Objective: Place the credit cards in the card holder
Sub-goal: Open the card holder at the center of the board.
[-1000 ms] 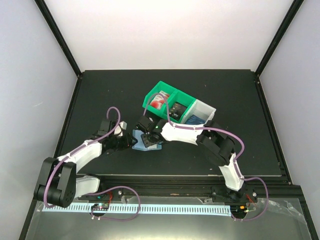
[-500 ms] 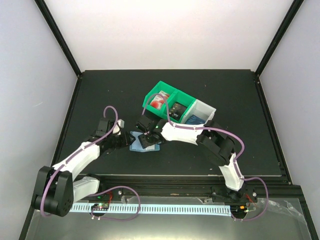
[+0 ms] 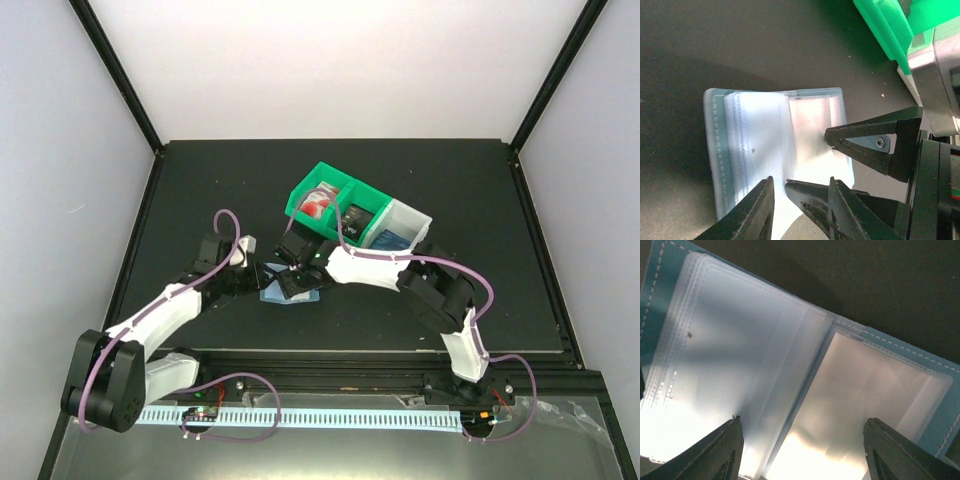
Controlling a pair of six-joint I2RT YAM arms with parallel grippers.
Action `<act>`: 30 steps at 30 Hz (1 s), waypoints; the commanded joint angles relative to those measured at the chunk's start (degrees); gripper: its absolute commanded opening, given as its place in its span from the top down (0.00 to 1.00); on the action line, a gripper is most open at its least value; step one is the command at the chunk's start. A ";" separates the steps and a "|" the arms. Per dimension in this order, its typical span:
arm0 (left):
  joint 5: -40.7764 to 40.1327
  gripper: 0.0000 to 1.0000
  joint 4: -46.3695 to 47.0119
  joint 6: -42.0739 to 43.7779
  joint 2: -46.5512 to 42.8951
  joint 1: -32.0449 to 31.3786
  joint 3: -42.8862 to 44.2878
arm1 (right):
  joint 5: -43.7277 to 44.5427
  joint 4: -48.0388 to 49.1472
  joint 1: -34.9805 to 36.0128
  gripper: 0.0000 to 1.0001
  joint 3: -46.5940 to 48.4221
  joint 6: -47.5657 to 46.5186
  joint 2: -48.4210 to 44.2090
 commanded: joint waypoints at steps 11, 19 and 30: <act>-3.48 0.78 3.35 -1.30 8.66 -1.69 -0.48 | 1.09 3.02 0.08 0.33 -4.33 2.14 -3.48; -8.02 0.81 0.80 -0.51 10.67 -1.69 -0.76 | 5.72 0.50 -0.03 0.36 -4.32 3.99 -3.36; -8.37 0.82 -0.20 0.12 10.11 -1.78 -0.94 | 11.46 -6.30 -0.08 0.39 -0.86 6.96 -1.87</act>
